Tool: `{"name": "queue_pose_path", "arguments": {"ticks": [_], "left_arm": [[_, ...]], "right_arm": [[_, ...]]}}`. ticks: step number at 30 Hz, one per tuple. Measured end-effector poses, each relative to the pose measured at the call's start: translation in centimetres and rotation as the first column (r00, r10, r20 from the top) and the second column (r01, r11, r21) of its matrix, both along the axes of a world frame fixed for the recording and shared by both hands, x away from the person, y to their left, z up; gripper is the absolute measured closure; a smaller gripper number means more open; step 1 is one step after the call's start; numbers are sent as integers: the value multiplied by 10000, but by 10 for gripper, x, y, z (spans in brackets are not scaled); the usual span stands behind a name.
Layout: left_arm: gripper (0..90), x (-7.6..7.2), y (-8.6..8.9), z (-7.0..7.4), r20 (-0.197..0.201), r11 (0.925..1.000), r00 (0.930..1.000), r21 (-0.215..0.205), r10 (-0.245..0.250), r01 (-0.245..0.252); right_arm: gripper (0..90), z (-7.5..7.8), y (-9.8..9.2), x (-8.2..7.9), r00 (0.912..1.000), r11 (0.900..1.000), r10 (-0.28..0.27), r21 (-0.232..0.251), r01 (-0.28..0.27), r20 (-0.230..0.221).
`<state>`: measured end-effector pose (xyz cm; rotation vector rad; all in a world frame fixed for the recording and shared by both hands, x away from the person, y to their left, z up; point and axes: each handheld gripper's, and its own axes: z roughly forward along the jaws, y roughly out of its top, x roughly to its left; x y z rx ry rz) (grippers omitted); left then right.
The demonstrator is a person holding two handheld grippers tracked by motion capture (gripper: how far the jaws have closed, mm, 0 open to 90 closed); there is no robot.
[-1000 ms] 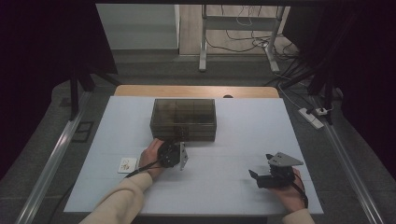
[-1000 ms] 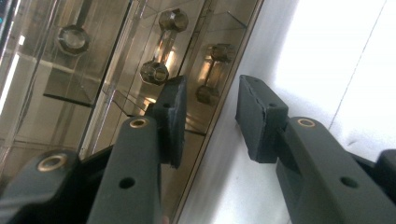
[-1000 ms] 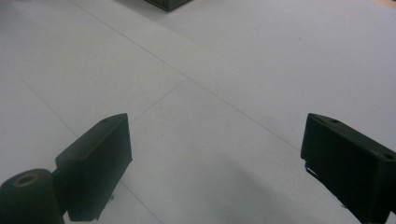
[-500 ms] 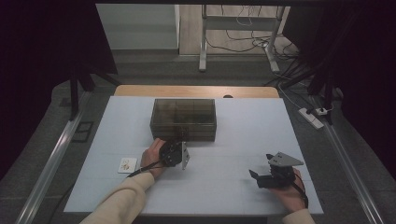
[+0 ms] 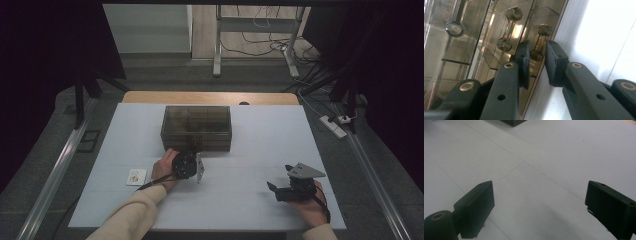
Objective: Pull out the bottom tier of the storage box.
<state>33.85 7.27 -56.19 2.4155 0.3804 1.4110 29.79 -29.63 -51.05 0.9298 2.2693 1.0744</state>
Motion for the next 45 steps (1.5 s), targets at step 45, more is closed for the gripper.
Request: {"name": "queue_pose_path", "arguments": {"ticks": [45], "left_arm": [[737,-3,-7,-6,671,9977,9976,641,164,-207]], "right_arm": [[85,0,-1,0,10000,10000,6,13,-6,17]]}}
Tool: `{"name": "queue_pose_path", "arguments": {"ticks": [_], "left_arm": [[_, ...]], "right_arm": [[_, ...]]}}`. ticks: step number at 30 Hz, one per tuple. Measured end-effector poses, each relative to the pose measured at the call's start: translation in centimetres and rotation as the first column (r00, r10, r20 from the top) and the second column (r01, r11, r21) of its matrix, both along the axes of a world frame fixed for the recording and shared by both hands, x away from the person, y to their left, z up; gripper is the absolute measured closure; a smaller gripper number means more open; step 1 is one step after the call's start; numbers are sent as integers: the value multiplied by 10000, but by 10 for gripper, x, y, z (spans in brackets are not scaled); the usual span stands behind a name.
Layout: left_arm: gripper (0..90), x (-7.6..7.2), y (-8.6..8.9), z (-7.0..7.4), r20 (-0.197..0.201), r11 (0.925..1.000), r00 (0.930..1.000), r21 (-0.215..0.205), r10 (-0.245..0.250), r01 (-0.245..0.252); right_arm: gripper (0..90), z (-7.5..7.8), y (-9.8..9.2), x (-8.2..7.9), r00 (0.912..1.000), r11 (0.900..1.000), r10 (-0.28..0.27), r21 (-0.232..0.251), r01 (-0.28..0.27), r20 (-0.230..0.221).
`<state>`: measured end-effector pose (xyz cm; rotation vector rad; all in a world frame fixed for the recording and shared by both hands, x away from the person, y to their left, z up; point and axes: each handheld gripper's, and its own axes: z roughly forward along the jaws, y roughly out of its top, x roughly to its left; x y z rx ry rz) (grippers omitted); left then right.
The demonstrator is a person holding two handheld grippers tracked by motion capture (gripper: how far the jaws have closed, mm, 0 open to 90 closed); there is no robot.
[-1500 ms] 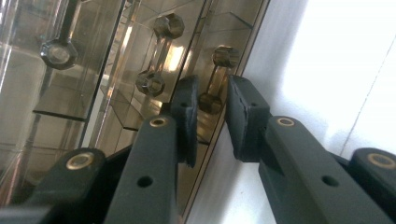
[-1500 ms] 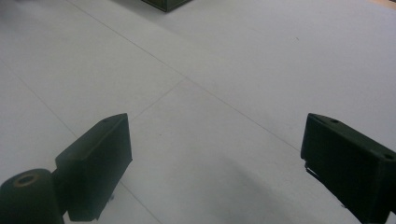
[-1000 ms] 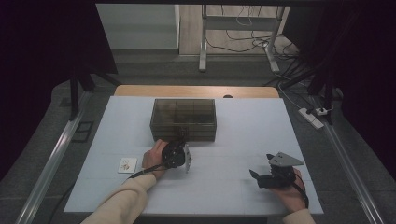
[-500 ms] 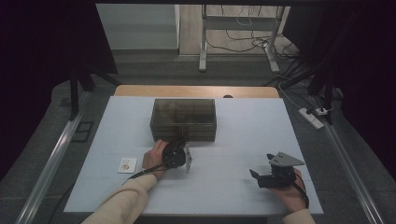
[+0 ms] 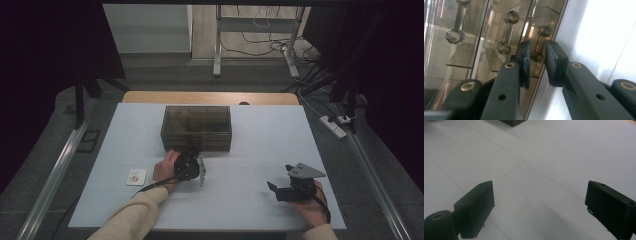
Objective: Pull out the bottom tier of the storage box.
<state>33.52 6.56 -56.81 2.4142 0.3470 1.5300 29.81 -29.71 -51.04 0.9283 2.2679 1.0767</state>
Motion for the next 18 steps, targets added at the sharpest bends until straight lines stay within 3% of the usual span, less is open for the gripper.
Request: {"name": "queue_pose_path", "arguments": {"ticks": [18], "left_arm": [[770,-1,-1,-3,256,9987,9997,506,-61,48]], "right_arm": [[85,0,0,0,10000,10000,-5,-27,5,-17]]}}
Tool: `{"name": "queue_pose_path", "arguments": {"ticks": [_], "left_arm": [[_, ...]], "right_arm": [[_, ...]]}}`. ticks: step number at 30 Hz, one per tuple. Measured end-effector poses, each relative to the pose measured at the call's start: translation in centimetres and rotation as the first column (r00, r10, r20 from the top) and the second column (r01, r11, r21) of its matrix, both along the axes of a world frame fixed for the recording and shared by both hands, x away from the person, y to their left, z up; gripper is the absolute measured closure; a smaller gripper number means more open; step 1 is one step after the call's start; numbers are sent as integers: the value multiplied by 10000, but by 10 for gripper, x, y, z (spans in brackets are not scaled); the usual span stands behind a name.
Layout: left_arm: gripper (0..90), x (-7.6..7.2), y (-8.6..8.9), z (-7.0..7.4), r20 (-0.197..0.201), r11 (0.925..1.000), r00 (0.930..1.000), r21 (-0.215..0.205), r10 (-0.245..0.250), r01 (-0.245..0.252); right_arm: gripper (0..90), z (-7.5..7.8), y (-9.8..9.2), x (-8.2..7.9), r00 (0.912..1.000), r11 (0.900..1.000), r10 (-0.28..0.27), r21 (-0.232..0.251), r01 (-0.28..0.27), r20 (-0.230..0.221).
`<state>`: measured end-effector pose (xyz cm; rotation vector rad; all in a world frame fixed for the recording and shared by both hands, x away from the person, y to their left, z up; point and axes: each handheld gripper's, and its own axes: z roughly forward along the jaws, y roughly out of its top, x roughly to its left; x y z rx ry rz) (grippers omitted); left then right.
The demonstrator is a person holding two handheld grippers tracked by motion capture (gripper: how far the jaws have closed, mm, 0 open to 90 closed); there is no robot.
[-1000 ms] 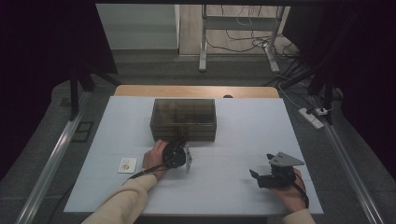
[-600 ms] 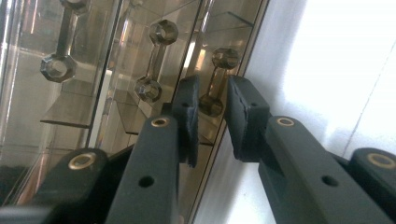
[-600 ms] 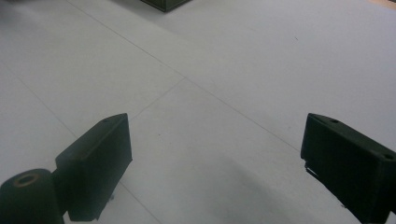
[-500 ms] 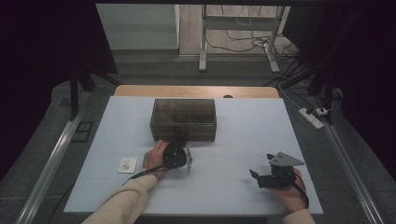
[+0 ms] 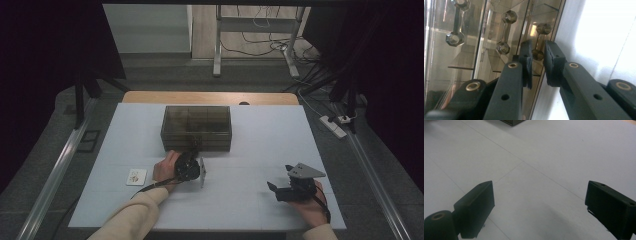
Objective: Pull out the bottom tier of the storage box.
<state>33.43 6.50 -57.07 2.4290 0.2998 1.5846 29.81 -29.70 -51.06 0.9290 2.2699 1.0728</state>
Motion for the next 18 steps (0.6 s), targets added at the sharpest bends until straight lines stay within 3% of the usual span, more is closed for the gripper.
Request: {"name": "queue_pose_path", "arguments": {"ticks": [18], "left_arm": [[771,-1,-1,-1,155,9997,9999,254,29,-33]], "right_arm": [[86,0,0,0,10000,10000,-11,-10,11,1]]}}
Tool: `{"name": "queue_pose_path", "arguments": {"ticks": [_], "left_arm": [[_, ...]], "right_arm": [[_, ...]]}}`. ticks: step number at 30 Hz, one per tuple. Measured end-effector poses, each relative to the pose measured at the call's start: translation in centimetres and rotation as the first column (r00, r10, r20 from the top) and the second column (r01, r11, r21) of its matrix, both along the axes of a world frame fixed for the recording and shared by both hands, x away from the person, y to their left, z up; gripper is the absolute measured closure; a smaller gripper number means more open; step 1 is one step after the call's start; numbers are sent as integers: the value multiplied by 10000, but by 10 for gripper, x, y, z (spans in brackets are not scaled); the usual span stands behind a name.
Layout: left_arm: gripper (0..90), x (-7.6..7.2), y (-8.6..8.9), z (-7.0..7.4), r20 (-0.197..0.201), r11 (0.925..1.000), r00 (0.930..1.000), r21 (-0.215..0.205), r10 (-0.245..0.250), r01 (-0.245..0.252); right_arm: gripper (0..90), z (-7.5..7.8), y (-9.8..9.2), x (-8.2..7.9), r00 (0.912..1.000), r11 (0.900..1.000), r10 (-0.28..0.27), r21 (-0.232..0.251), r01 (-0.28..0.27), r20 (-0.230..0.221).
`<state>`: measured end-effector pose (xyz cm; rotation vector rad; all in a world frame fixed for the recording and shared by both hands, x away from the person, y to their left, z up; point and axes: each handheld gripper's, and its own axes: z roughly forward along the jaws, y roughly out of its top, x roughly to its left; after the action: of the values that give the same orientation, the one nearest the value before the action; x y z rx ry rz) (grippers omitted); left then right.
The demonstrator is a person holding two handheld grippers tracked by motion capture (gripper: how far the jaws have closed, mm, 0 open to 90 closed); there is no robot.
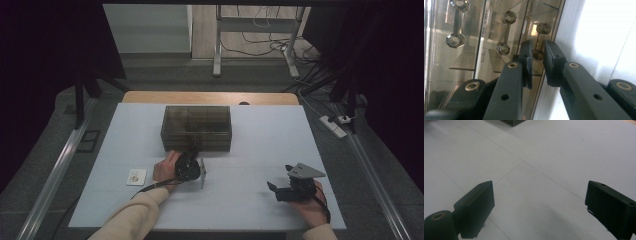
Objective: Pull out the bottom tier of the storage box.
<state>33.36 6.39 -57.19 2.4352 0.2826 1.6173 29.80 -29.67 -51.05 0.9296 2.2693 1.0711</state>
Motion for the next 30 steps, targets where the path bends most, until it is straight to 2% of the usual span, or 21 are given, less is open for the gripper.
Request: {"name": "queue_pose_path", "arguments": {"ticks": [6,30], "left_arm": [[791,-1,0,0,30,9998,10000,185,-53,53],[782,0,1,1,-94,9999,9999,104,-109,110]], "right_arm": [[86,0,0,0,10000,10000,1,-15,-1,13],[85,0,1,0,10000,10000,-22,-23,22,-9]]}}
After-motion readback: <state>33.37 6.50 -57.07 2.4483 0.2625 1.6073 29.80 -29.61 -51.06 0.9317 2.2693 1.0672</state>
